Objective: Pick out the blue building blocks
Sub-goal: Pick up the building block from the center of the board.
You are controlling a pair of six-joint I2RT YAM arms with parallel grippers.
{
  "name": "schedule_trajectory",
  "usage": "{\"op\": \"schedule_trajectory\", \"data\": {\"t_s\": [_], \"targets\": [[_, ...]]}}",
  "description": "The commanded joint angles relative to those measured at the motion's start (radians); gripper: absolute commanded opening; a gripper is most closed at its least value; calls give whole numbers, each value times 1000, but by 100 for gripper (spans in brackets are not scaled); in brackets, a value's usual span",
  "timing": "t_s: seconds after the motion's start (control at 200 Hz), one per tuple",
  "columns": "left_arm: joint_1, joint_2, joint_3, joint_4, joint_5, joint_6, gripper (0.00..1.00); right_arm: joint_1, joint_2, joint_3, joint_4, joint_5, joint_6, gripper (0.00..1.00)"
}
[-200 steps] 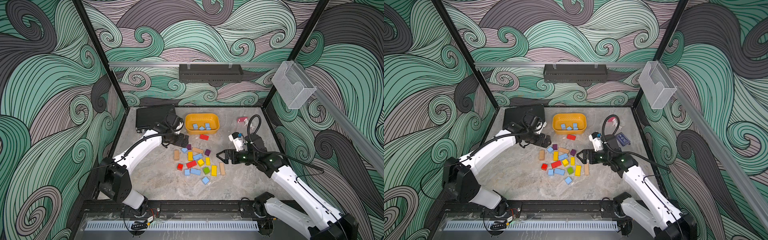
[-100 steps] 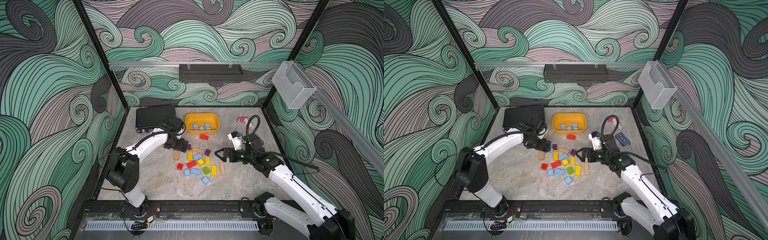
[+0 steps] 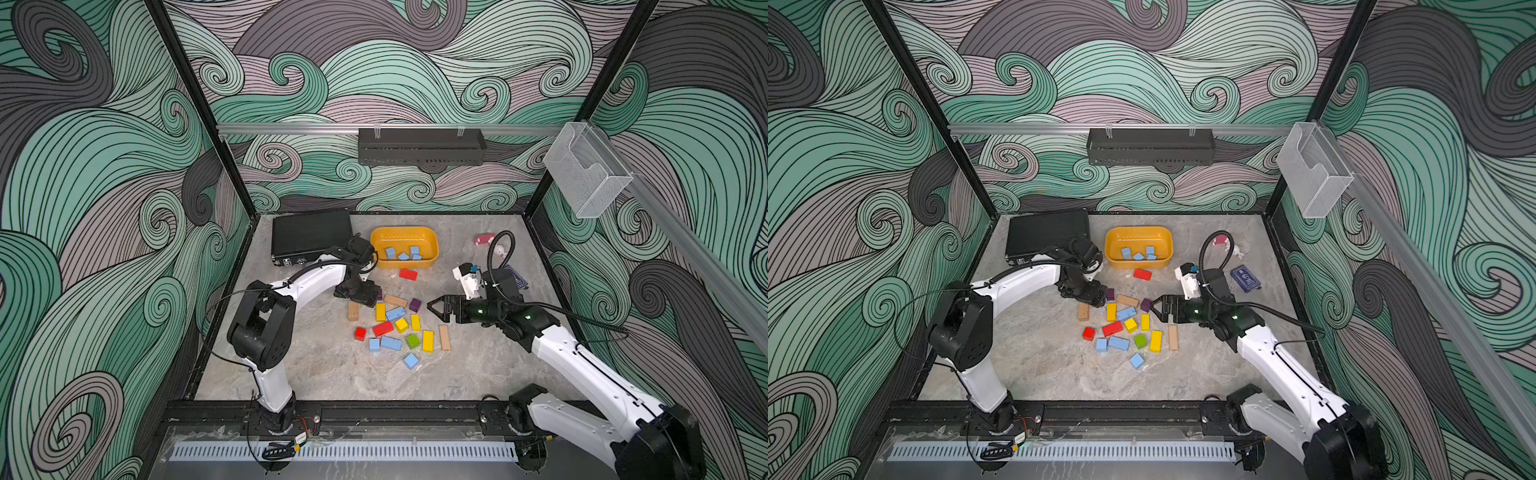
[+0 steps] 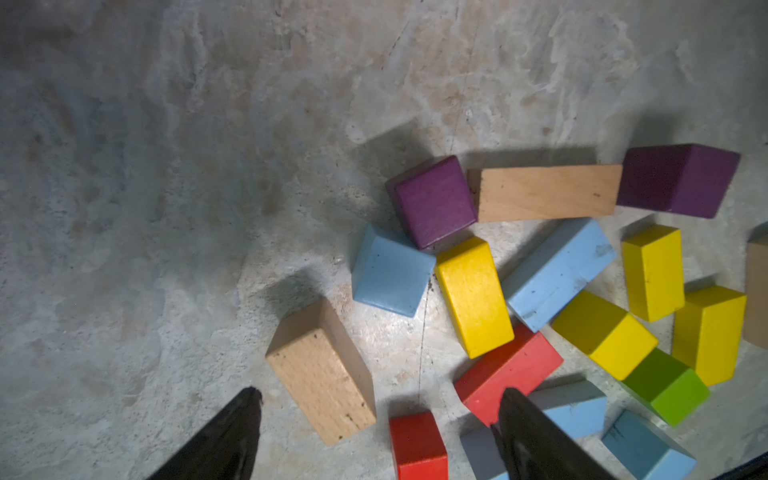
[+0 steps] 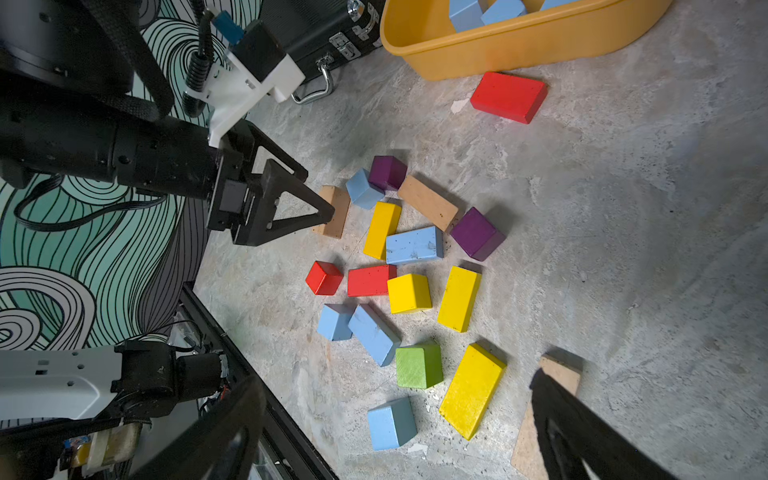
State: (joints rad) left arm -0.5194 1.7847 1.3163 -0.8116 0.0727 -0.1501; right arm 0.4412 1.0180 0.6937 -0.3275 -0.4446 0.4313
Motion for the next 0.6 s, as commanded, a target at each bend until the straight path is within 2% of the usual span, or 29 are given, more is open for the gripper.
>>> {"op": "schedule_trajectory", "data": {"t_s": [0.0,0.415,0.595], "targets": [[-11,27,55,-2,-22,54,87,4,13,-6,31,11,1,99],[-16,140,150,-36,-22,129,71,-2,28,17,23,20,-11,99],[-16,180,175,-47,-47,149,67,-10,33,22,17,22,-21,100]]}}
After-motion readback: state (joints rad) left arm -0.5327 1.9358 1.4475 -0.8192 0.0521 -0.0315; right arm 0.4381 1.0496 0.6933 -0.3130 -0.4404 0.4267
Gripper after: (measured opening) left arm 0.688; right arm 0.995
